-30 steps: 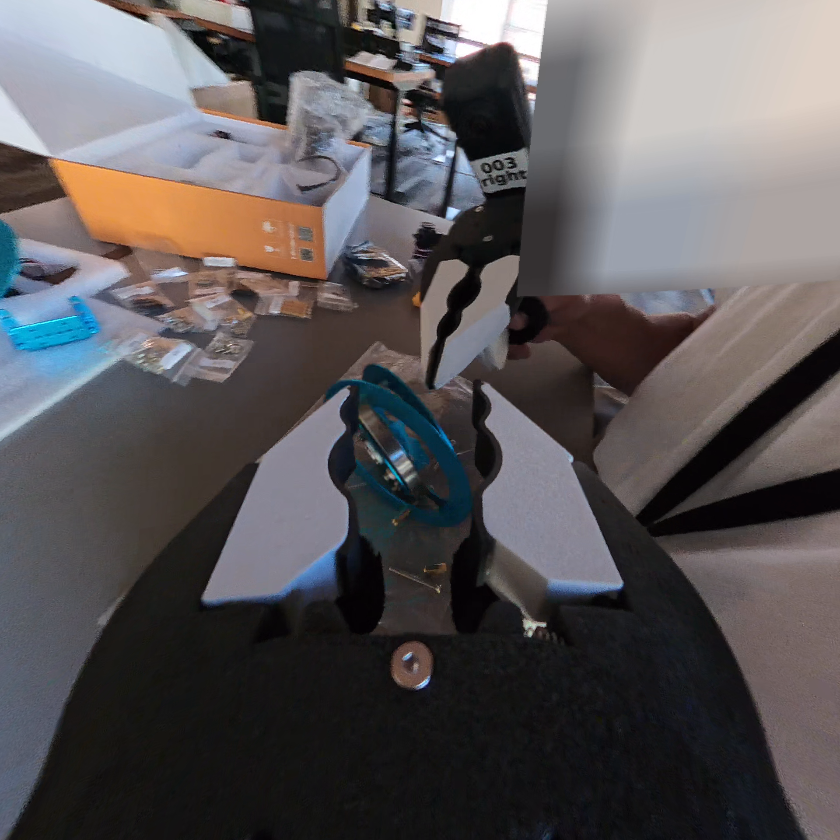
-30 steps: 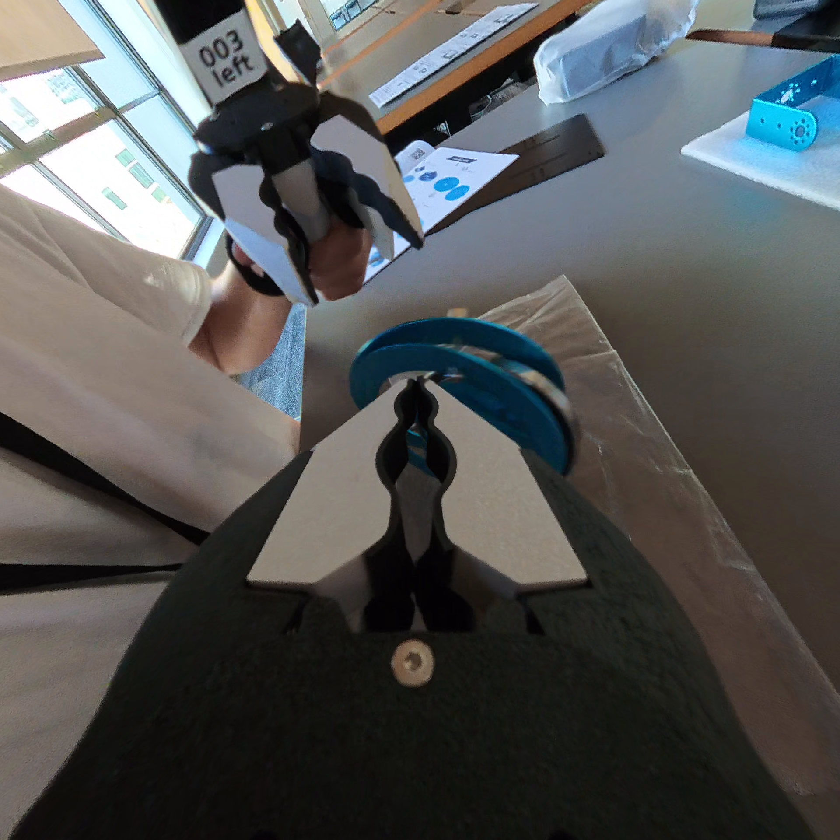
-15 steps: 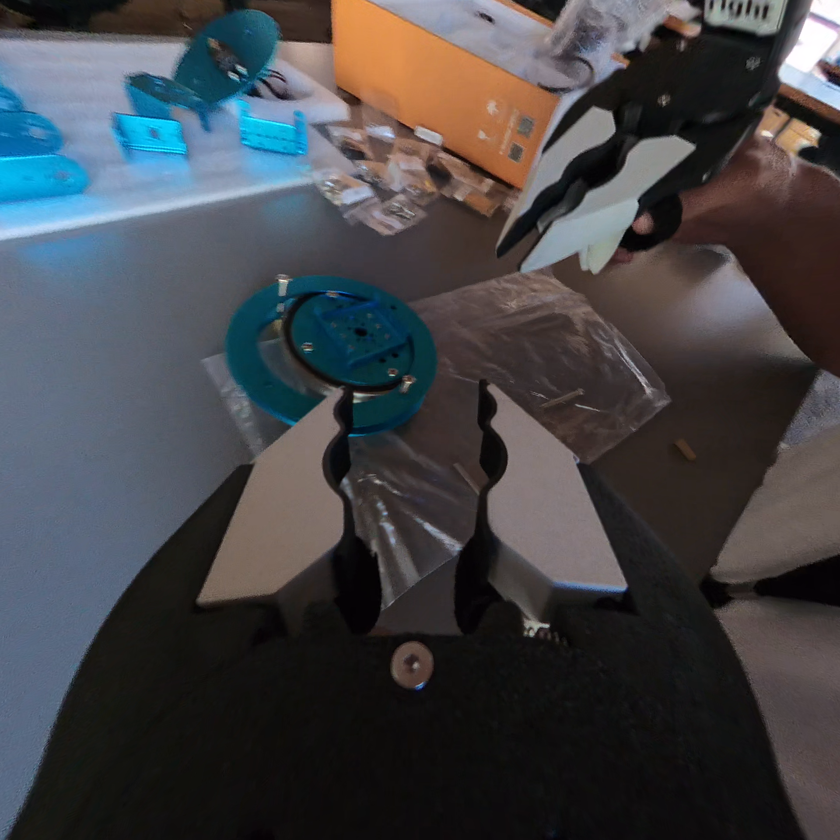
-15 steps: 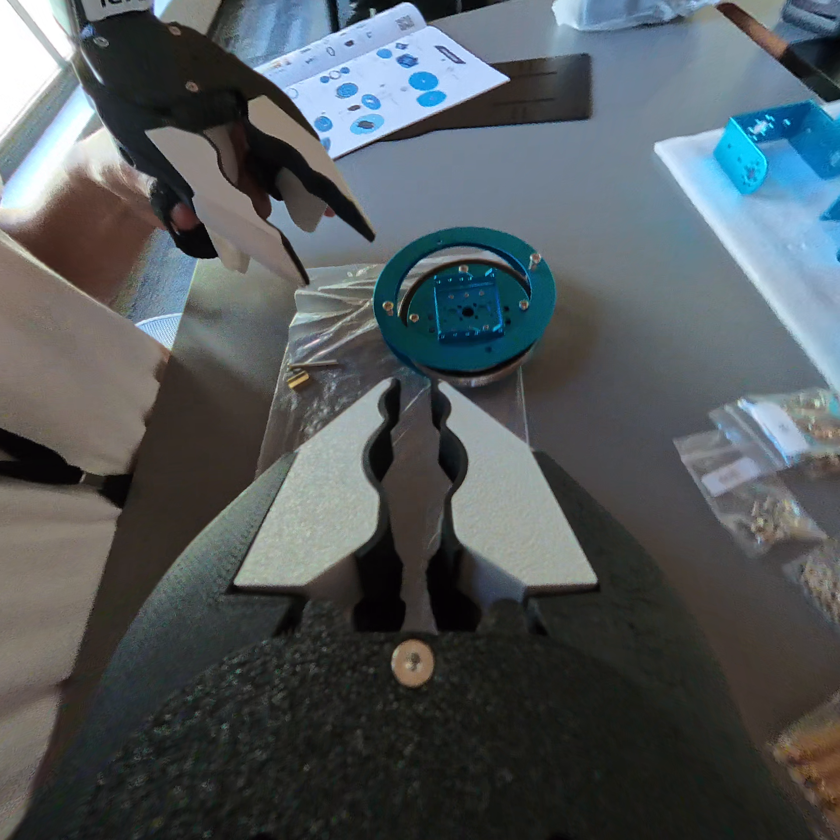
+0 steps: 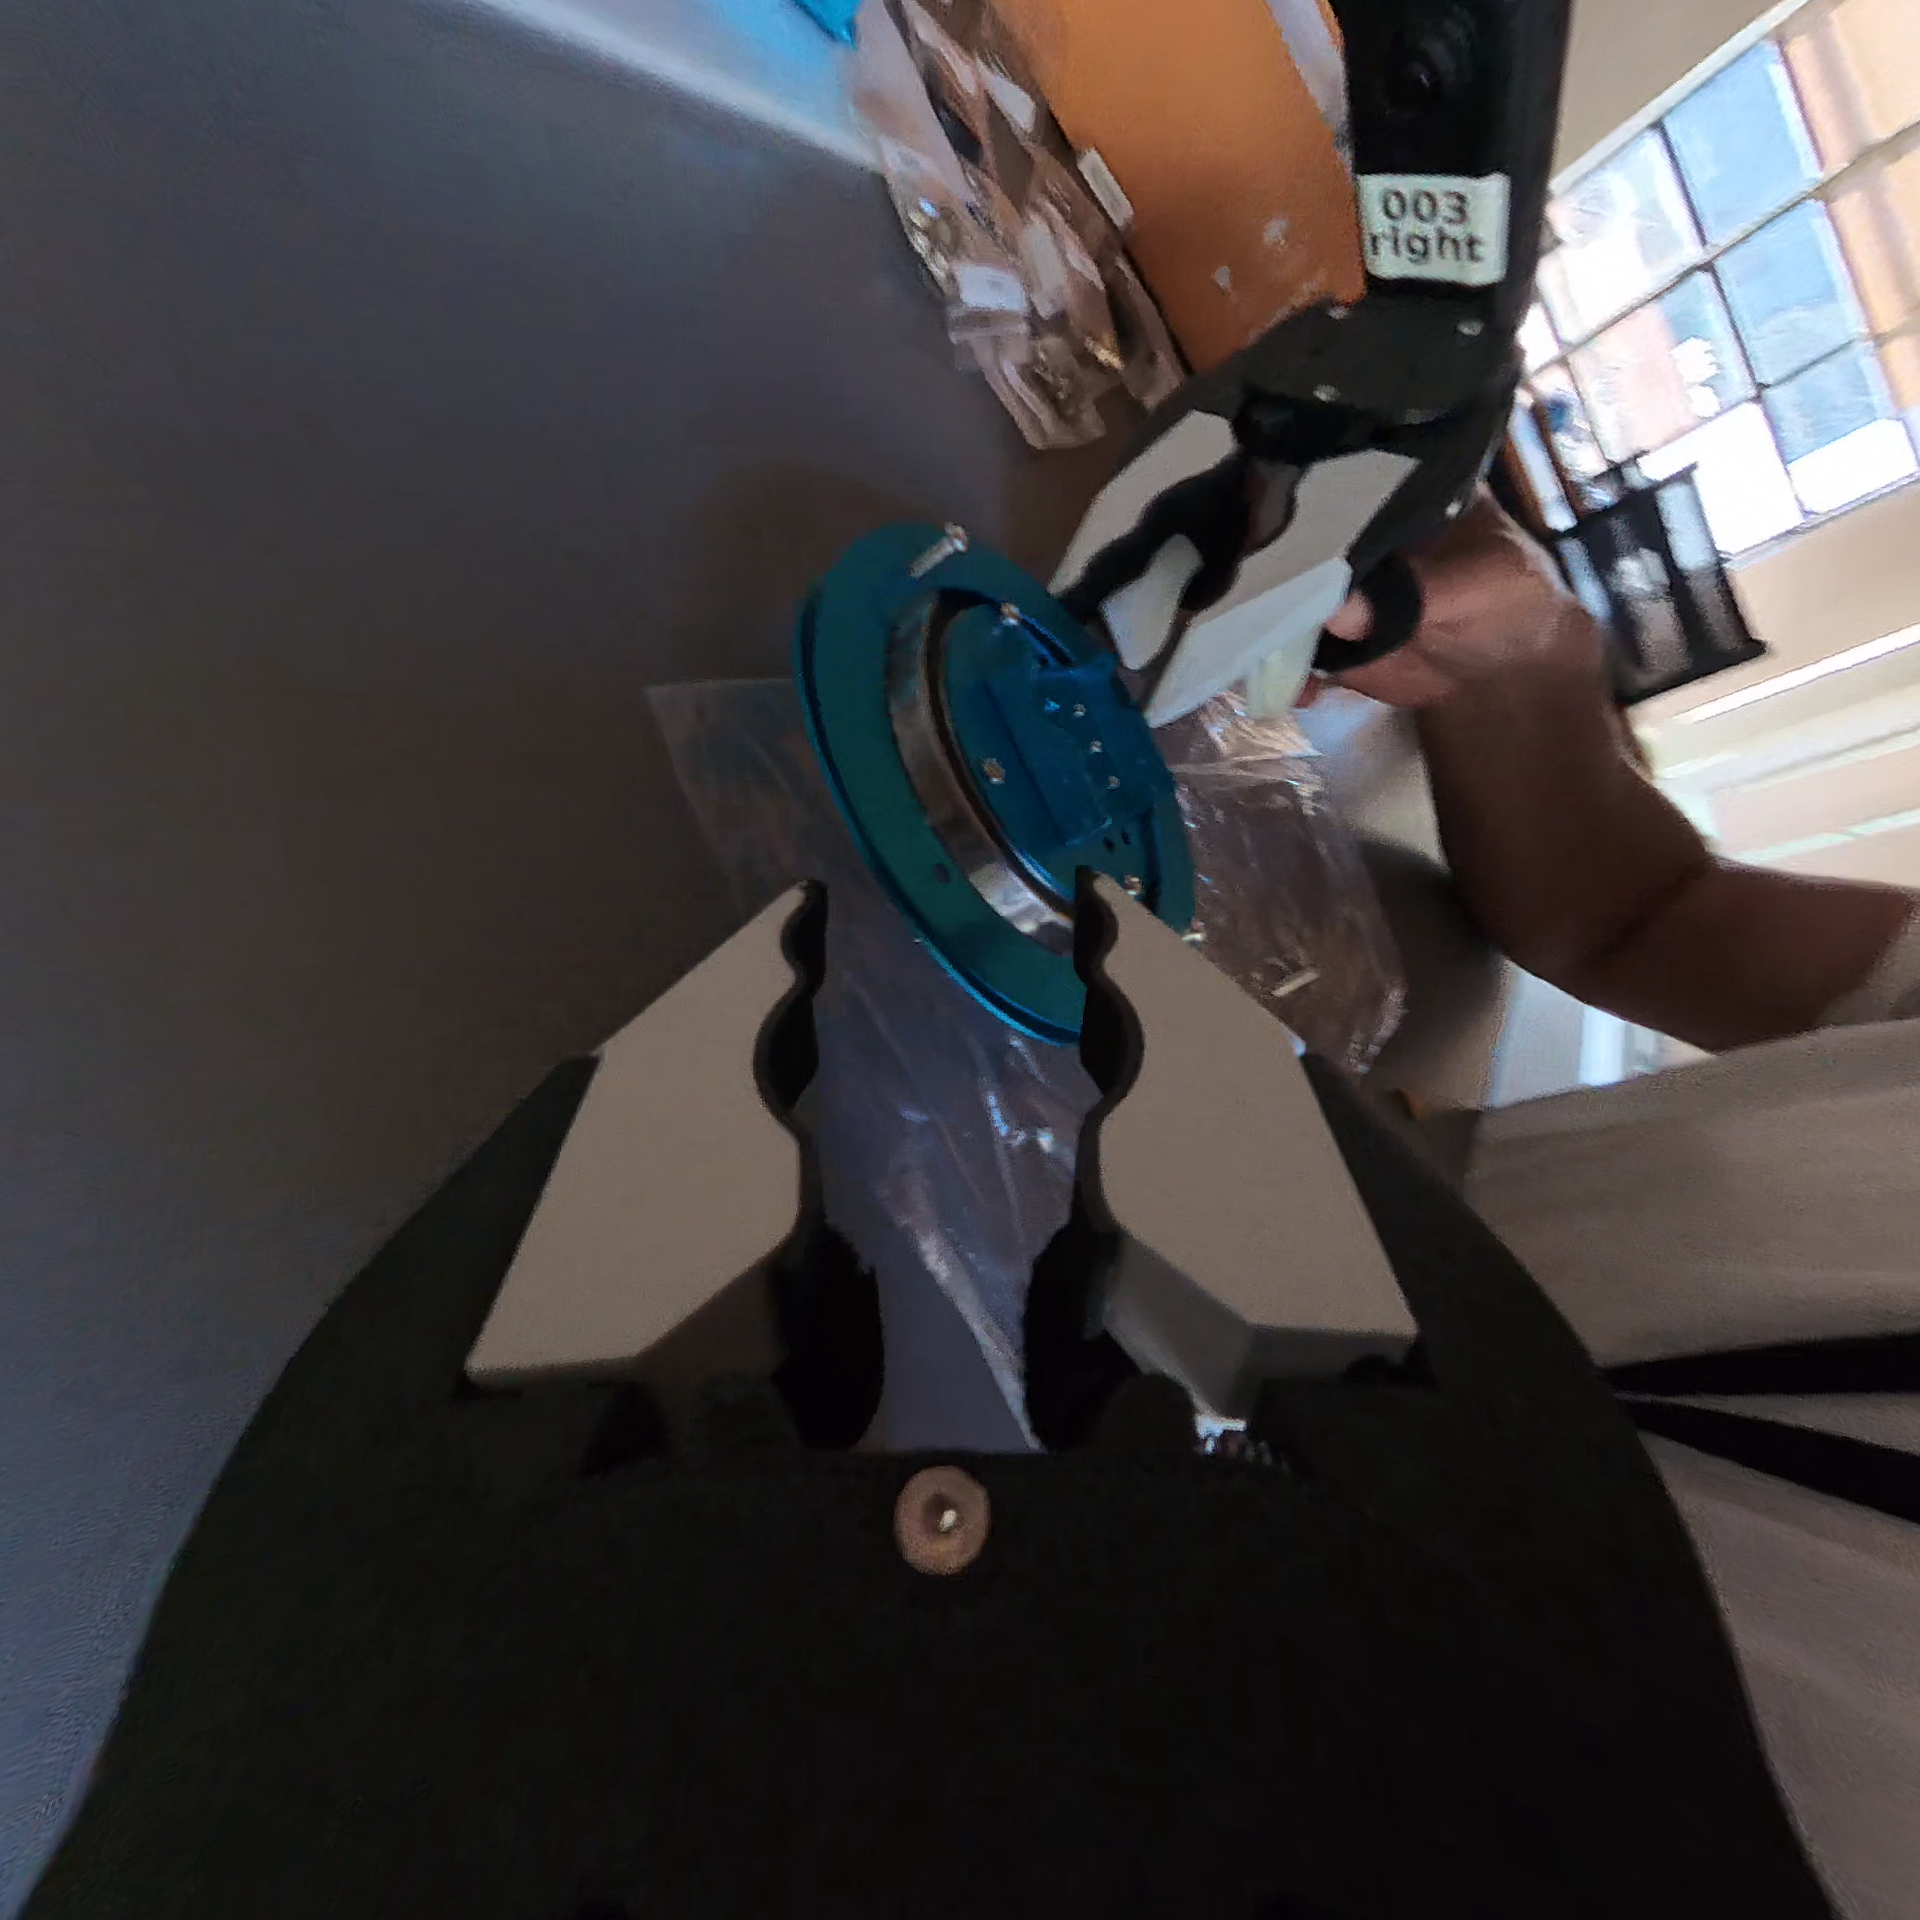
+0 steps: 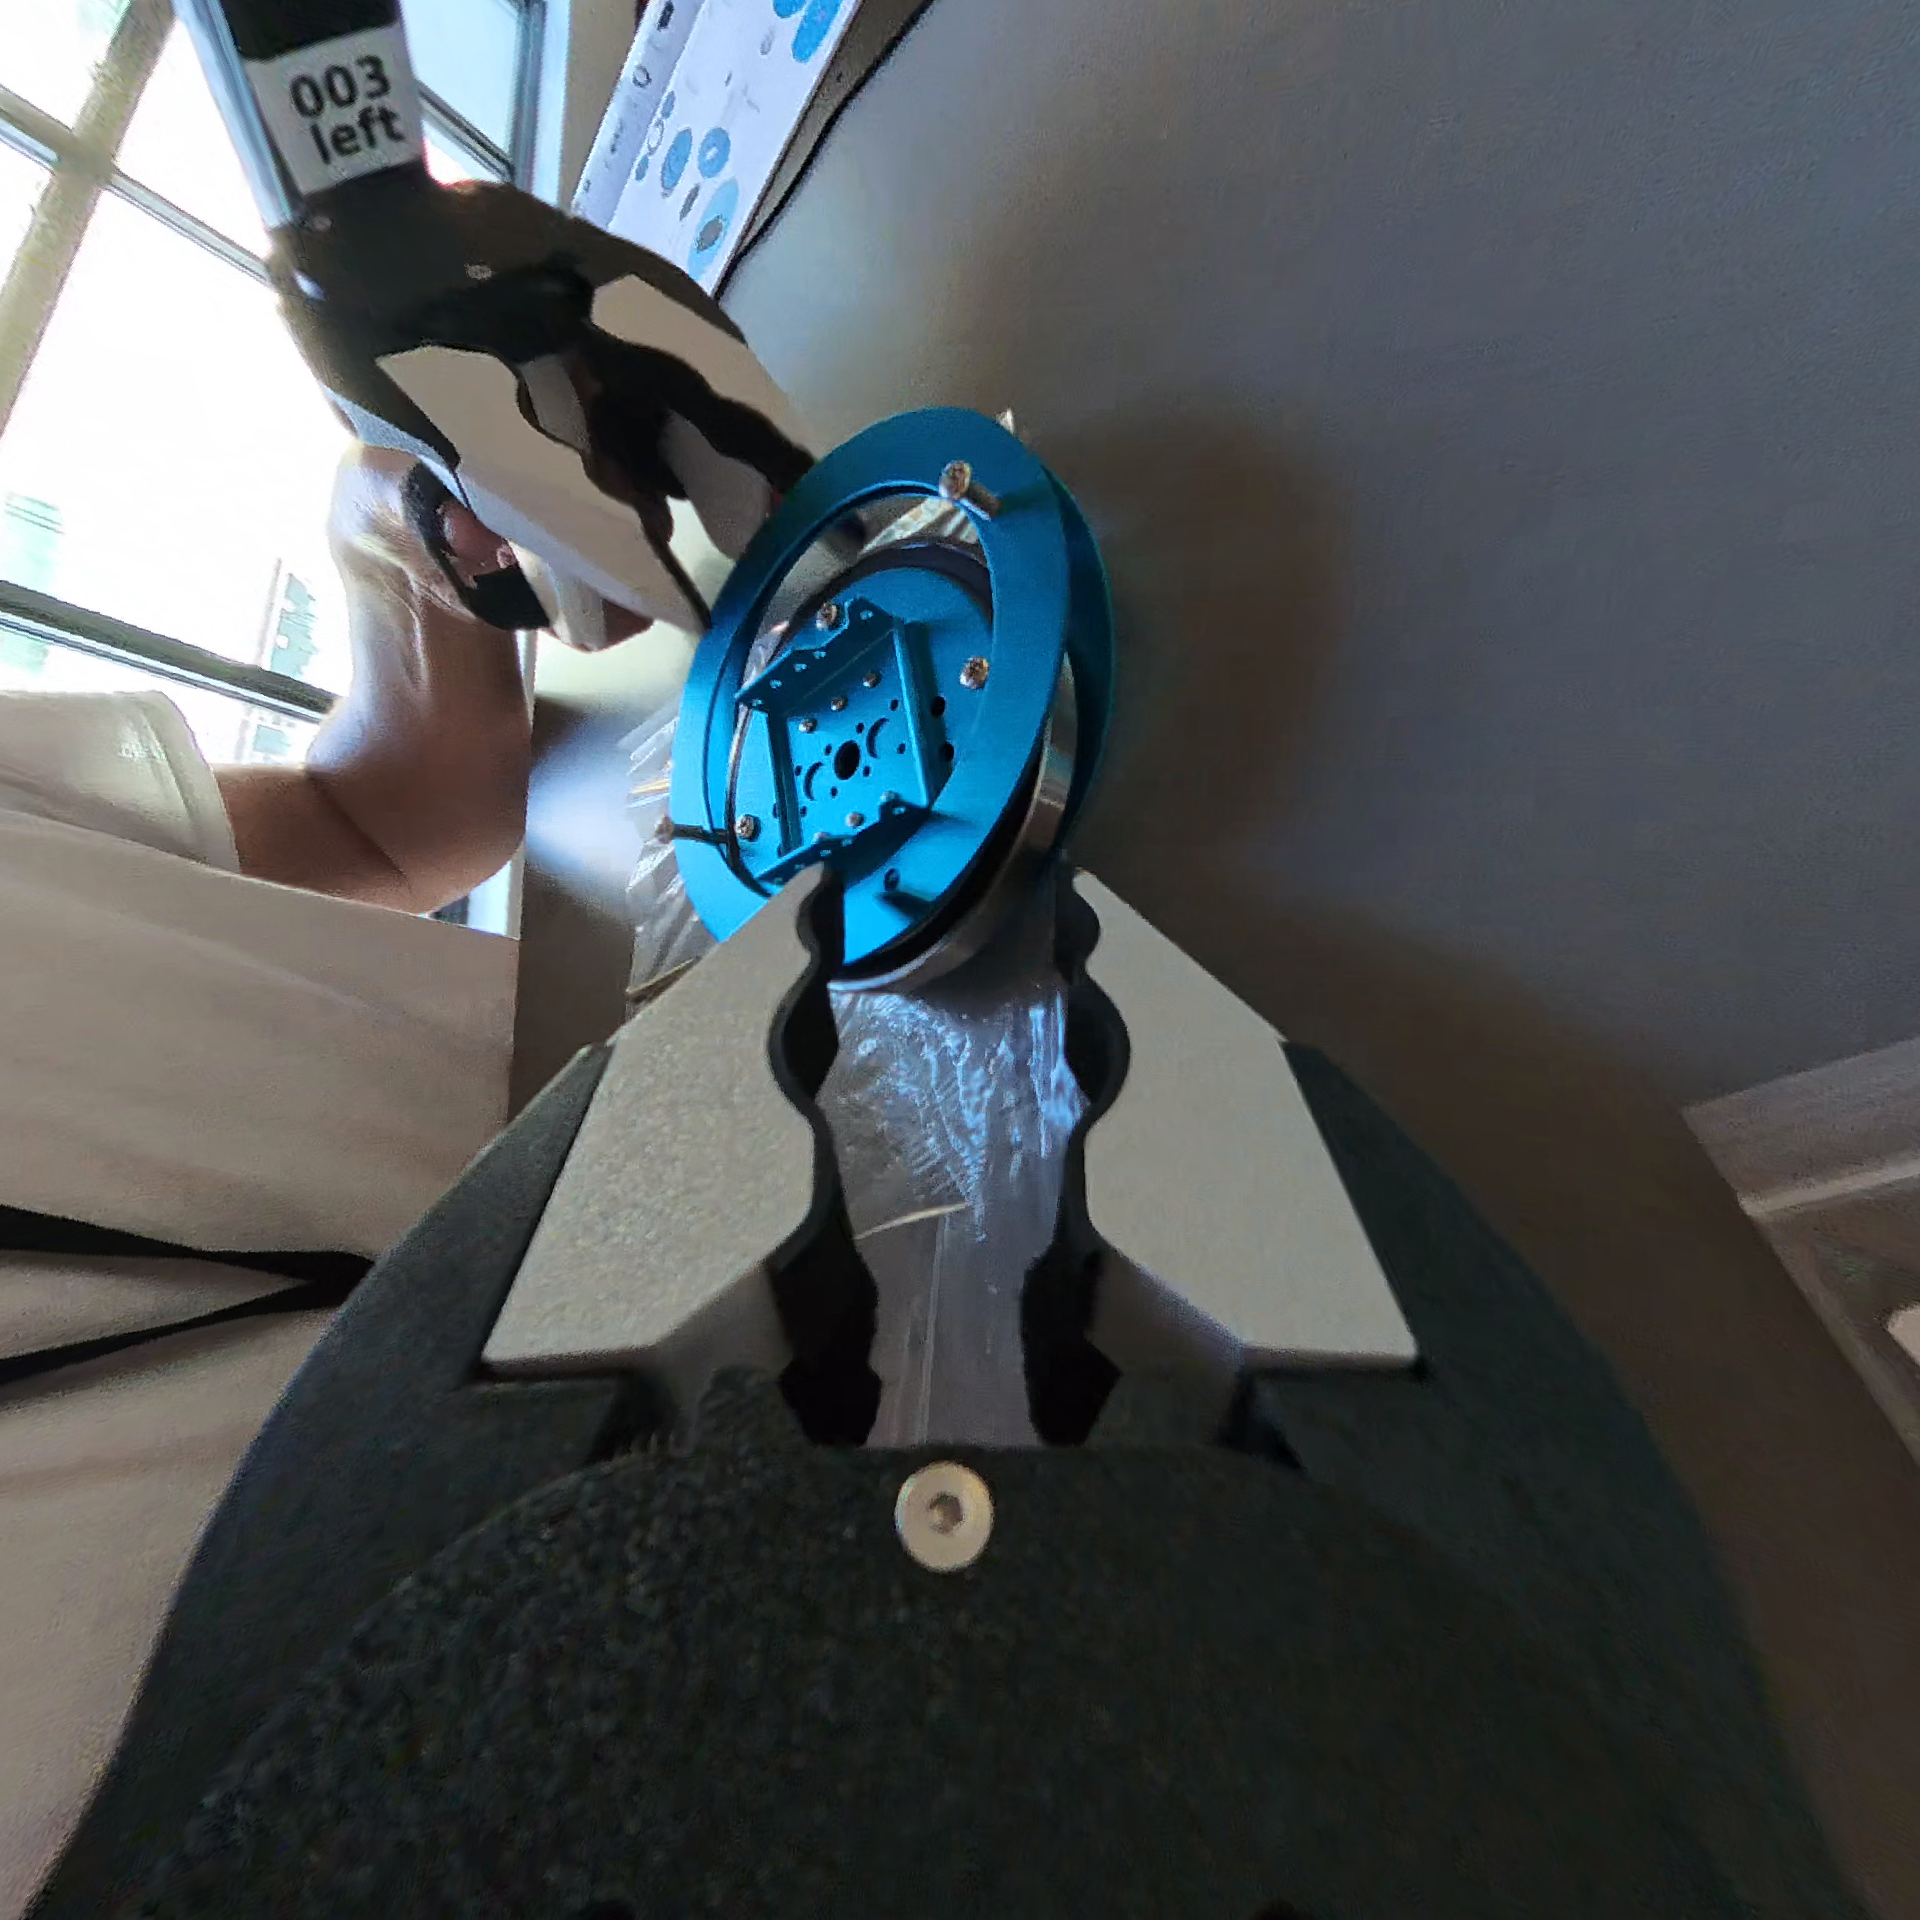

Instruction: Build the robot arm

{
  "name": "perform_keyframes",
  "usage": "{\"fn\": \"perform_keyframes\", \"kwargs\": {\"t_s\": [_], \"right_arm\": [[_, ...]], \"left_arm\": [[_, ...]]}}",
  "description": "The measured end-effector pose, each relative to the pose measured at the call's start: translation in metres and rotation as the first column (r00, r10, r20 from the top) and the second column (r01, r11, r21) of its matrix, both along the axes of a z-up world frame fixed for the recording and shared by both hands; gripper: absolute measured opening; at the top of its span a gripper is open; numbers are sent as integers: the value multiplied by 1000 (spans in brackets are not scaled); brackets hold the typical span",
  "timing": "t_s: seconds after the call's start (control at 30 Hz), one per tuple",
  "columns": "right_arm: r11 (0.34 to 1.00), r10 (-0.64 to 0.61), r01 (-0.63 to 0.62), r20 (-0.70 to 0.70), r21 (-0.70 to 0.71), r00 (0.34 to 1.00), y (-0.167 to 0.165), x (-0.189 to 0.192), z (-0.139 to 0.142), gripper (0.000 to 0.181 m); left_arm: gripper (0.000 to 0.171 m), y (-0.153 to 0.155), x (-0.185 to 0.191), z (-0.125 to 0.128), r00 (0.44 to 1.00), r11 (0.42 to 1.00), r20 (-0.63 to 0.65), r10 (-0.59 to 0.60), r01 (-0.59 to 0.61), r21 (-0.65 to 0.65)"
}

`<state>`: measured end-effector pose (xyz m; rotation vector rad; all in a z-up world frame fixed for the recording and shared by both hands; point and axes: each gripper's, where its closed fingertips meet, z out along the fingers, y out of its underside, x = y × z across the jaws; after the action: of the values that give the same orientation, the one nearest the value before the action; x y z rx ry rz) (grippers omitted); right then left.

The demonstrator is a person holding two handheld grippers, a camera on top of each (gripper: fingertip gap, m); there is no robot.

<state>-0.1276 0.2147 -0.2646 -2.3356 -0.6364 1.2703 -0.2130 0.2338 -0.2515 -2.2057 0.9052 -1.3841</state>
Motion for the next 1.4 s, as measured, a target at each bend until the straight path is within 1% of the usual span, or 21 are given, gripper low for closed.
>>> {"fn": "perform_keyframes", "kwargs": {"t_s": [0.07,0.1,0.13,0.17,0.27,0.4,0.5,0.53,0.63,0.77,0.8,0.83,0.87,0.97,1.07,1.1,1.13,1.2,1.23,1.37,1.4], "right_arm": [[1000,7,-7,15,-2,1000,2,-5,-1,37],[1000,8,-8,31,5,1000,4,-7,-1,34],[1000,11,-12,44,27,999,6,-9,-1,30],[998,17,-19,30,54,999,7,-12,3,27],[985,34,-36,10,169,999,6,-14,20,21],[934,91,-54,-91,353,992,-13,-17,64,11],[852,163,-129,-23,508,986,-34,-21,73,11],[835,177,-145,-10,531,984,-40,-21,74,11],[817,197,-196,56,543,979,-50,-13,71,11],[768,239,-276,141,578,961,-65,-2,65,13],[768,239,-287,160,572,958,-68,-1,64,16],[765,223,-290,186,576,957,-69,2,63,24],[750,217,-306,218,587,951,-71,5,62,29],[672,145,-285,255,683,956,-69,10,74,36],[598,59,-241,259,764,964,-58,9,80,60],[581,63,-248,261,775,963,-56,5,78,64],[575,93,-276,274,770,957,-57,0,72,60],[586,149,-315,283,746,948,-57,-6,64,45],[591,173,-323,275,739,946,-58,-8,65,29],[630,251,-340,231,699,940,-61,-11,66,21],[639,266,-338,213,691,940,-63,-11,67,15]], "left_arm": [[40,-6,10,0,998,996,26,-55,57,-64],[36,-6,13,-2,998,996,22,-61,62,-68],[27,-6,16,-5,997,996,9,-74,74,-55],[27,-8,18,-6,996,995,5,-92,92,-37],[24,-12,20,5,993,990,28,-117,115,82],[18,-29,21,32,977,944,97,-187,152,294],[15,-57,27,31,949,862,49,-313,262,434],[15,-63,28,31,942,836,39,-335,277,474],[13,-71,32,35,930,769,9,-367,298,566],[13,-85,37,40,903,625,-65,-425,345,700],[13,-88,38,40,896,602,-87,-435,361,712],[13,-90,39,40,891,583,-104,-442,373,722],[13,-91,39,40,888,568,-115,-446,380,730],[13,-91,41,41,889,574,-117,-443,382,724],[13,-89,41,41,887,597,-94,-452,379,707],[13,-88,42,41,887,605,-83,-453,375,702],[13,-87,42,41,887,613,-73,-457,373,697],[13,-84,41,41,886,631,-55,-459,370,682],[13,-83,41,40,888,643,-49,-457,368,672],[13,-82,37,39,888,667,-18,-459,359,653],[13,-82,36,39,888,674,-11,-461,357,647]]}}
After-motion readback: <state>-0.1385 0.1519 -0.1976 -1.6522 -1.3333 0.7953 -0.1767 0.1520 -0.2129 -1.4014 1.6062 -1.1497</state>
